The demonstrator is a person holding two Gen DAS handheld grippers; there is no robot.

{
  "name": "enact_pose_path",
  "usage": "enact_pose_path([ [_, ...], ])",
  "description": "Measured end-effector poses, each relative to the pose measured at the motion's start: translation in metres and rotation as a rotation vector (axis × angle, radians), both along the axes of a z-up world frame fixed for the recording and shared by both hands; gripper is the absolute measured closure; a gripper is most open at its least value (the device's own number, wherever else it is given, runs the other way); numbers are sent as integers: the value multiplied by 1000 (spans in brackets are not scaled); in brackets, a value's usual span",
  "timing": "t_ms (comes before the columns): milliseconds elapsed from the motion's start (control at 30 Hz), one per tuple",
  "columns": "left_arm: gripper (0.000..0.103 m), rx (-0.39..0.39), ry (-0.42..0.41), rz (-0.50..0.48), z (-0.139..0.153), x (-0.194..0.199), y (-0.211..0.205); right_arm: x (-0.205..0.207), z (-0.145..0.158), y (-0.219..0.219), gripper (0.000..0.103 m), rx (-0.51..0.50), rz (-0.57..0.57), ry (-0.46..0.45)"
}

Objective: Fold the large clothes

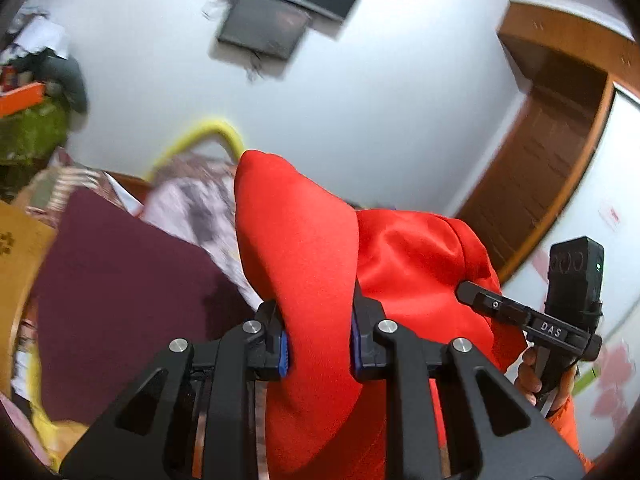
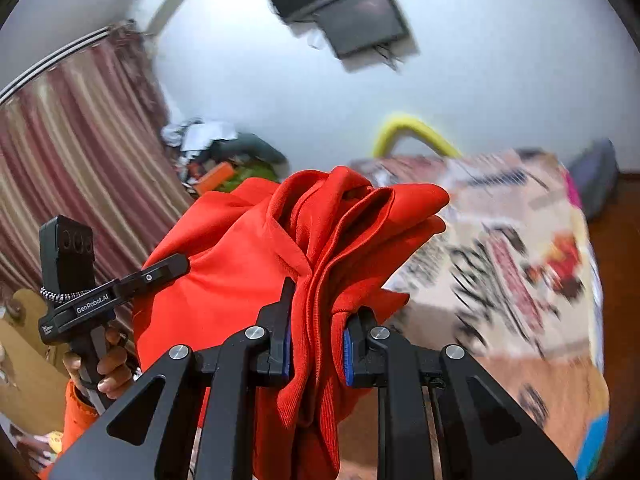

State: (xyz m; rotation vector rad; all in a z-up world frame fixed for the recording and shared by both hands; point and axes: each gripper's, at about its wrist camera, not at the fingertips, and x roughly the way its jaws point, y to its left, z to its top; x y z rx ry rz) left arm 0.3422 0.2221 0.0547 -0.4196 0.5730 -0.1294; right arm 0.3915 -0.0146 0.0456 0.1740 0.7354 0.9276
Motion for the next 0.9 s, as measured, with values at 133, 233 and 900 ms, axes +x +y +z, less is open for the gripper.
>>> enact_pose_path([
  [133, 81, 29, -27, 104, 9, -5, 62, 6, 2, 63, 87, 11, 64, -35],
  [233, 81, 28, 4, 161, -5, 3, 108, 17, -17, 110, 87, 10, 95, -24],
  [900, 46, 139, 203, 363, -105, -24, 180, 14, -120, 165, 60, -270, 45, -2],
])
